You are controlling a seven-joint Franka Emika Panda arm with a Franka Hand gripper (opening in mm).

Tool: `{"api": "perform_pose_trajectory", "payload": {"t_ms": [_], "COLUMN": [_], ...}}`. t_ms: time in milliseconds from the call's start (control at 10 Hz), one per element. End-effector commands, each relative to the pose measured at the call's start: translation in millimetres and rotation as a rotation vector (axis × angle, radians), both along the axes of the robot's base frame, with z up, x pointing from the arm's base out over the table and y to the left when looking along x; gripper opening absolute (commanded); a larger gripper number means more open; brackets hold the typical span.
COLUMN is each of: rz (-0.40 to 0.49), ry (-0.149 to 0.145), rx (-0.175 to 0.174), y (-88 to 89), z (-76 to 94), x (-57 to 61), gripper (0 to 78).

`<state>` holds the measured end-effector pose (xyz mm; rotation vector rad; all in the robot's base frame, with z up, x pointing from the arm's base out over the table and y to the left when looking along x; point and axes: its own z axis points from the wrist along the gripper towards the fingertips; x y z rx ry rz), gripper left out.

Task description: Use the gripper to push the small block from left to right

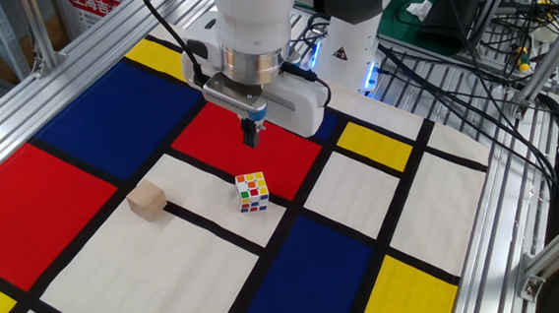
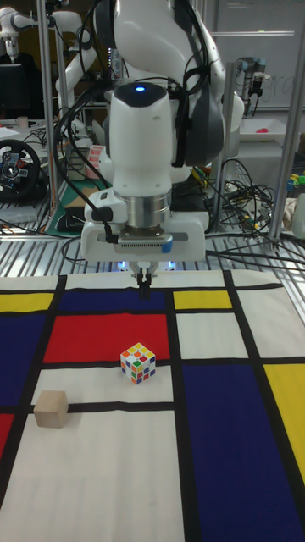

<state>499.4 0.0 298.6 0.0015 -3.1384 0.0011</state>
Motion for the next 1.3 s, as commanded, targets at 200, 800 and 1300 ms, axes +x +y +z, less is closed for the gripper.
{"api": "perform_pose_trajectory", "payload": {"t_ms": [200,800,1300], "rz": [0.077,0.072,0.068], "ry": [0.12,0.123,0.123], "rx": [-0.023,-0.024,-0.025], "y": [0.3,0.4,1.3], "z": [0.2,-0.1,-3.8], "x": [-0.1,-0.1,0.4], "gripper": [0.0,0.0,0.0]}}
